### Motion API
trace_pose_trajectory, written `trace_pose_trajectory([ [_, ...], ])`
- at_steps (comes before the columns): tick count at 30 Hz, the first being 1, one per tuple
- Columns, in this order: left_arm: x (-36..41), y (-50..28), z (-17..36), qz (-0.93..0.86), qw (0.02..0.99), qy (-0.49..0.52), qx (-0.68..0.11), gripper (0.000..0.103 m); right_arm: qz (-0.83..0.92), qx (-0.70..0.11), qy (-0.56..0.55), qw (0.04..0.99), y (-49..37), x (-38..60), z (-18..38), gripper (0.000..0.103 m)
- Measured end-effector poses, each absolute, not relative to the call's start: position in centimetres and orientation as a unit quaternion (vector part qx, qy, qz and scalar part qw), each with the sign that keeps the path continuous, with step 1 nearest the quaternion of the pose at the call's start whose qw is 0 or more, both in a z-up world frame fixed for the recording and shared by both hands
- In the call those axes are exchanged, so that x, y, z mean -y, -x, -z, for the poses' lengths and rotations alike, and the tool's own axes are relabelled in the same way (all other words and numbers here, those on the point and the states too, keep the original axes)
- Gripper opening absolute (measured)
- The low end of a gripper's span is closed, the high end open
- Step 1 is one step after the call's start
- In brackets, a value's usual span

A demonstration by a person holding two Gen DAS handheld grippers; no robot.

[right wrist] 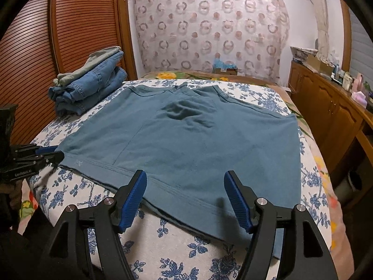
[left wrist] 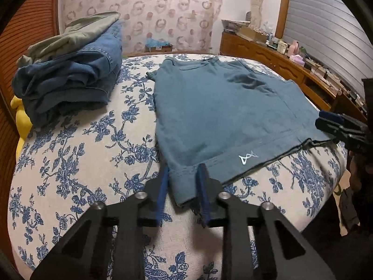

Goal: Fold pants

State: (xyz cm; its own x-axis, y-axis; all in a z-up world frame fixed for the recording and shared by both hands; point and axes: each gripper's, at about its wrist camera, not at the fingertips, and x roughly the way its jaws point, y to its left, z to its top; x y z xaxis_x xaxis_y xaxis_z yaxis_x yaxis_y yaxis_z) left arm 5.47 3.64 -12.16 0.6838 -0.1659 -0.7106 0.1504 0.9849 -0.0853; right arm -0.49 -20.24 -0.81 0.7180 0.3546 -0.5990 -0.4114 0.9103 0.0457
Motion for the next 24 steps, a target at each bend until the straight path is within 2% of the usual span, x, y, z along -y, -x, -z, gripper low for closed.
trace_pose_trajectory([
  [3,-3.4,-6.0,11.7,0.087,0.917,0.007,-0.39,0.009,-0.204,-0.317,0.043,0.925,0.4,20.2,1.1,0.071],
  [5,-2.8,-6.3,11.1,0.09,0.919,-0.001,-0.385,0.008,-0.201,-0.316,0.042,0.926,0.4,20.1,1.1,0.071],
  [24,8.5,-10.5,5.5,0.216,0.914,-0.046,-0.34,0.007,-0.152,-0.302,0.01,0.941,1.4,23.6,1.4,0.071],
])
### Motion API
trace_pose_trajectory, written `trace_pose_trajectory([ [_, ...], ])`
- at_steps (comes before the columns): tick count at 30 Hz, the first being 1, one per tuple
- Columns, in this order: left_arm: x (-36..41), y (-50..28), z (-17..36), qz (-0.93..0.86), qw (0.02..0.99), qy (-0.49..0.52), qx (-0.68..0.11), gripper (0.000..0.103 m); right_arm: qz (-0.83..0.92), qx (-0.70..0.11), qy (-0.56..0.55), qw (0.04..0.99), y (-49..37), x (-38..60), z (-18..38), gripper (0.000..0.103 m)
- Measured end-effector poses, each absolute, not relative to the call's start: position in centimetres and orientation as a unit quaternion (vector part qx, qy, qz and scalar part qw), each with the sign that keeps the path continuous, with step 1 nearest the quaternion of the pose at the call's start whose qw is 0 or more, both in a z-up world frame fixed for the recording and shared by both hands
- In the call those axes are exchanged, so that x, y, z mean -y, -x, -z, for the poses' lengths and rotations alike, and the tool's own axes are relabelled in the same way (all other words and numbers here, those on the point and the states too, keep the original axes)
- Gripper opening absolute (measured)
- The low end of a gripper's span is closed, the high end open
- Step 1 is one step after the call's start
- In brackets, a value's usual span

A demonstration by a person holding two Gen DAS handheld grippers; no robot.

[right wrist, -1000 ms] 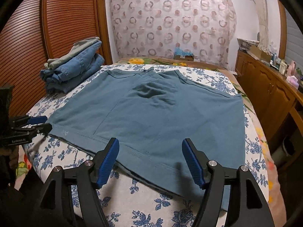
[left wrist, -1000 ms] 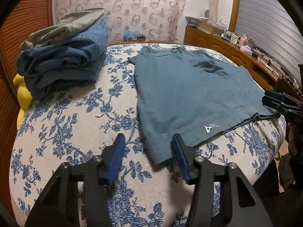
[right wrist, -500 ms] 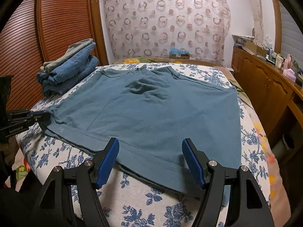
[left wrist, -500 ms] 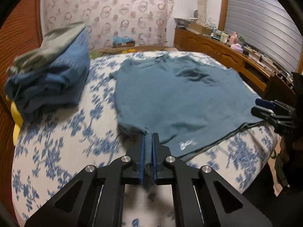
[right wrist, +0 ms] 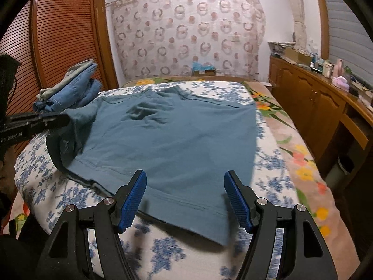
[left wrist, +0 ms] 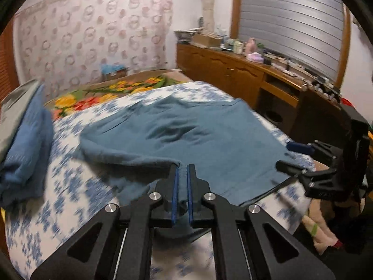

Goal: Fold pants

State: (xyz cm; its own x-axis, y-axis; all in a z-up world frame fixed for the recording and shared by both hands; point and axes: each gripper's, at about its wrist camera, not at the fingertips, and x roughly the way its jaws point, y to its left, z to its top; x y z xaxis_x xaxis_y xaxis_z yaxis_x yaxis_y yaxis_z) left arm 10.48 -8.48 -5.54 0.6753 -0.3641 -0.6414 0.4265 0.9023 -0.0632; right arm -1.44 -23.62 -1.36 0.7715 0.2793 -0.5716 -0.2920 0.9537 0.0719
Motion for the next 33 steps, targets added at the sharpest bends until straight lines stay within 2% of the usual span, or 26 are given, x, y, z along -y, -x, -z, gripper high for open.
trace_pose_trajectory([
  [12,17.7,-11.5,2.8,0.299,0.892,-0.078,-0.33,0.007,-0.115,-0.294,-0.01,0.949,2.3,24.2,1.3,0.071],
  [19,20.5,-11.9,2.0,0.306,0.889,-0.08,-0.332,0.008,-0.1,-0.291,-0.021,0.951,3.2,24.0,1.6,0.071],
  [20,20.5,-12.0,1.9,0.305,0.888,-0.076,-0.335,0.01,-0.1,-0.292,-0.021,0.951,3.3,24.0,1.7,0.071],
  [24,20.0,-12.0,1.6,0.287,0.897,-0.081,-0.326,0.035,-0.098,-0.29,-0.026,0.952,3.7,24.0,1.8,0.071],
  [25,20.0,-11.8,1.6,0.284,0.899,-0.082,-0.323,0.038,-0.099,-0.289,-0.029,0.952,3.7,24.0,1.8,0.071],
  [27,19.4,-11.7,1.5,0.279,0.904,-0.079,-0.313,0.059,-0.101,-0.288,-0.032,0.952,3.7,23.9,1.8,0.071],
  [29,19.0,-11.8,1.5,0.279,0.905,-0.075,-0.311,0.068,-0.104,-0.286,-0.032,0.952,3.6,24.0,1.8,0.071],
  [33,17.6,-12.1,2.3,0.259,0.91,-0.071,-0.316,0.069,-0.114,-0.284,-0.034,0.951,3.1,23.9,1.8,0.071],
])
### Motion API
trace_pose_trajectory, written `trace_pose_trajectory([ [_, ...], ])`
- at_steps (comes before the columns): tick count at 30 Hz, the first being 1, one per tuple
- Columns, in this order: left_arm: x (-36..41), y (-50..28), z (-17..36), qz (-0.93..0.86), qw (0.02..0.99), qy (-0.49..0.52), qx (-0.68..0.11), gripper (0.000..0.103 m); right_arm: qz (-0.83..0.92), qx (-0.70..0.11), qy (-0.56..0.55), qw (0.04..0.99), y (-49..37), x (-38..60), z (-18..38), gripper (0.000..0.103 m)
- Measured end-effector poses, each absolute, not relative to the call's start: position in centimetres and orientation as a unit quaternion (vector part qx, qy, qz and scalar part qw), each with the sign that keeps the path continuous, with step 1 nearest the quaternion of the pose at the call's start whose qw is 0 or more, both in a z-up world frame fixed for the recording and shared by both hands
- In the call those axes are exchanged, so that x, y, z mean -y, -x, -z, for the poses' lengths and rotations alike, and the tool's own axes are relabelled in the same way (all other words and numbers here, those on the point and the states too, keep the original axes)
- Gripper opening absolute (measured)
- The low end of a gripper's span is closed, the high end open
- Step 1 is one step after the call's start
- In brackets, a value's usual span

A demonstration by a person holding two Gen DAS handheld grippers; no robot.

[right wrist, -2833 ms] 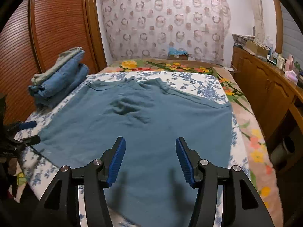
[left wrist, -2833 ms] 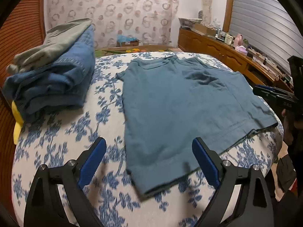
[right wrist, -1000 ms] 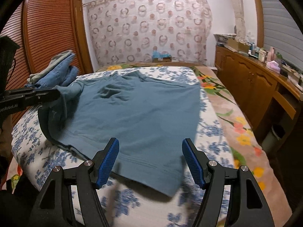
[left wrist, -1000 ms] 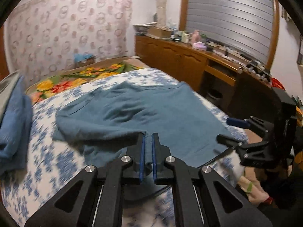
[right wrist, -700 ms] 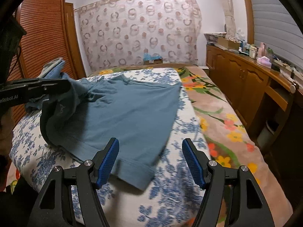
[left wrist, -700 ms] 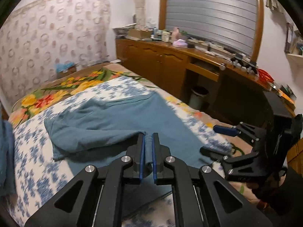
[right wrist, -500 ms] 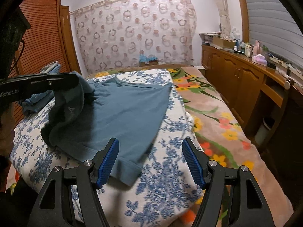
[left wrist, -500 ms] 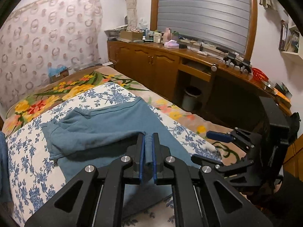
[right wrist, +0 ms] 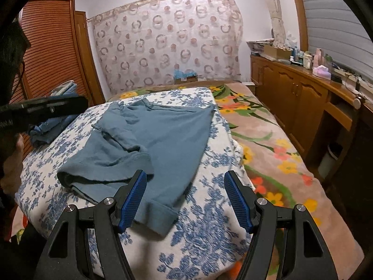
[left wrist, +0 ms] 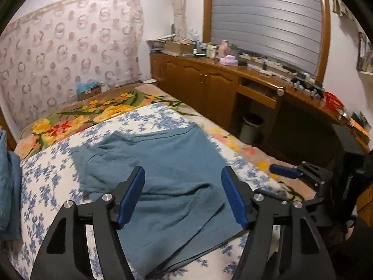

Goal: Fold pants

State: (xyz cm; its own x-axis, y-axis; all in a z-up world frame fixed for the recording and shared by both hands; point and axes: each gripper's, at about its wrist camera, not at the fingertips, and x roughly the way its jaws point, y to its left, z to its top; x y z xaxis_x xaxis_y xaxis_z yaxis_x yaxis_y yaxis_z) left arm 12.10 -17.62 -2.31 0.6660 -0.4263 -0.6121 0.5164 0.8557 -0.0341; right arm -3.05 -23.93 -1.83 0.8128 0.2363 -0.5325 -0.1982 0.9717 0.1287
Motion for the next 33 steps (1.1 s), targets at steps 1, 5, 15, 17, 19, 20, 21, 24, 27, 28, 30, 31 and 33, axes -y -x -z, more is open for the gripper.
trace_pose_trajectory([
  [1,17.3,-12.2,2.5,0.255,0.91,-0.069,-0.318,0.069,-0.118,-0.283,-0.034,0.951,2.8,24.1,1.9,0.071],
  [5,15.5,-12.6,3.8,0.236,0.912,-0.062,-0.33,0.07,-0.146,-0.286,-0.034,0.946,1.2,23.7,2.0,0.051],
  [15,12.1,-12.4,6.1,0.207,0.913,-0.044,-0.349,0.07,-0.186,-0.338,-0.016,0.922,-3.6,22.7,3.4,0.042],
  [17,11.6,-12.3,6.6,0.203,0.912,-0.044,-0.354,0.07,-0.183,-0.346,-0.019,0.92,-4.3,23.0,3.4,0.041],
  [19,11.2,-12.3,7.0,0.2,0.911,-0.04,-0.358,0.07,-0.187,-0.352,-0.027,0.917,-4.7,23.4,3.6,0.039],
  [20,10.9,-12.4,7.3,0.198,0.91,-0.038,-0.361,0.07,-0.19,-0.354,-0.029,0.915,-5.0,23.3,3.4,0.033],
  [21,10.8,-12.4,7.5,0.197,0.91,-0.038,-0.363,0.07,-0.195,-0.356,-0.031,0.913,-5.2,23.4,3.4,0.029],
  [24,10.6,-12.3,8.1,0.192,0.909,-0.038,-0.368,0.07,-0.204,-0.351,-0.028,0.914,-5.5,23.7,2.9,0.012],
  [27,10.3,-12.2,8.6,0.189,0.908,-0.037,-0.372,0.07,-0.202,-0.34,-0.036,0.918,-4.8,23.9,2.3,0.007],
  [28,10.2,-12.2,8.7,0.189,0.908,-0.037,-0.373,0.07,-0.202,-0.335,-0.038,0.919,-4.4,23.5,2.2,0.007],
  [30,10.0,-12.2,8.8,0.188,0.907,-0.034,-0.375,0.07,-0.202,-0.32,-0.04,0.925,-3.2,23.6,1.6,0.007],
  [31,10.0,-12.1,8.8,0.187,0.907,-0.033,-0.375,0.07,-0.202,-0.312,-0.04,0.927,-2.5,23.7,1.1,0.007],
  [33,9.8,-12.1,8.9,0.187,0.907,-0.031,-0.375,0.07,-0.2,-0.297,-0.039,0.933,-1.3,23.6,0.8,0.007],
])
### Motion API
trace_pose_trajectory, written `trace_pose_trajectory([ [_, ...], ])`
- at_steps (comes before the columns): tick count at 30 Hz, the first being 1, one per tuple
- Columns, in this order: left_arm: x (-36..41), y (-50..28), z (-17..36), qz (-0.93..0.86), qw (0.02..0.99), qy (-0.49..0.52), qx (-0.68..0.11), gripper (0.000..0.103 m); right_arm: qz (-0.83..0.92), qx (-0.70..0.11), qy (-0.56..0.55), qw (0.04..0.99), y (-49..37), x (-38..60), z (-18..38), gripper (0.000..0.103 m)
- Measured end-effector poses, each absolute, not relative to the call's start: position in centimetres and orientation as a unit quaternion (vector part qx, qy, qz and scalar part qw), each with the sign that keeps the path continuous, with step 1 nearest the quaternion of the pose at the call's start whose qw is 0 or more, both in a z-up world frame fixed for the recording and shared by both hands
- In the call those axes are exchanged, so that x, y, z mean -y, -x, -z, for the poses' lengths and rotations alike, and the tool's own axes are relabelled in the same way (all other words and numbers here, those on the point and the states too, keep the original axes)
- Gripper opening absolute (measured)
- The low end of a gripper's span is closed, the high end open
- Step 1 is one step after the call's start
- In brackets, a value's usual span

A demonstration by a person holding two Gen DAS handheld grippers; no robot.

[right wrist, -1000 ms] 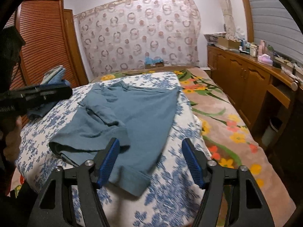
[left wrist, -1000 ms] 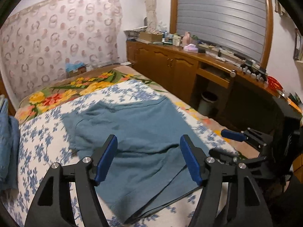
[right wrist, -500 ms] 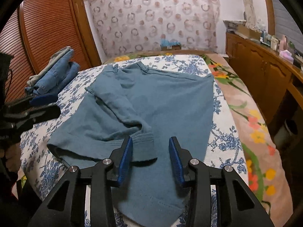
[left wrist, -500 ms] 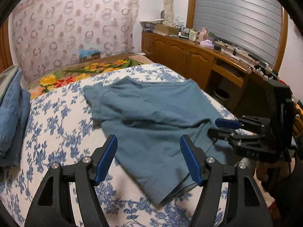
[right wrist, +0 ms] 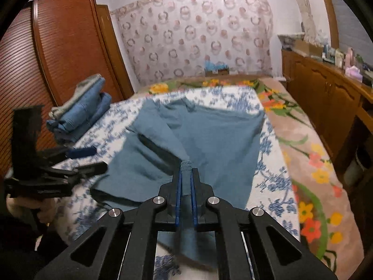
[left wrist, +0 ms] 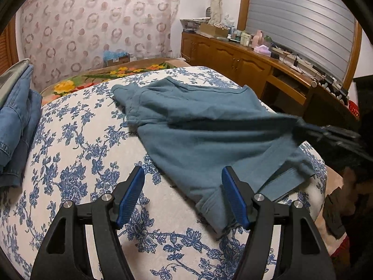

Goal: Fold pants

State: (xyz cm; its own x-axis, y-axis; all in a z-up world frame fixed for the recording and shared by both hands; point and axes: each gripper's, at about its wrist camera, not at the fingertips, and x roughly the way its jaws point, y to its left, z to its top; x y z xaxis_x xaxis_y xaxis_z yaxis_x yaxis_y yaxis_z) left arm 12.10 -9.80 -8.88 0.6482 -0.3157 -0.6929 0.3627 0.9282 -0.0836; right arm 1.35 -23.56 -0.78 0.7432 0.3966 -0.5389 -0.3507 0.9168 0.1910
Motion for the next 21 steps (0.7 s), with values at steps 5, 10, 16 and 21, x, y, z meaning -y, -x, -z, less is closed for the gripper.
trace_pose_trajectory([
  [5,9.8,-12.0,9.0,0.188,0.907,-0.03,-0.376,0.07,-0.191,-0.265,-0.022,0.945,1.1,23.7,-0.4,0.007],
  [10,10.0,-11.8,9.0,0.189,0.907,-0.034,-0.375,0.07,-0.187,-0.272,-0.03,0.944,2.8,24.9,0.4,0.007],
  [16,10.8,-11.8,9.4,0.193,0.905,-0.041,-0.378,0.07,-0.17,-0.297,-0.03,0.939,3.6,25.5,1.6,0.007],
  [21,11.3,-11.9,9.7,0.192,0.902,-0.052,-0.382,0.07,-0.163,-0.316,-0.037,0.934,3.2,25.8,1.9,0.007],
])
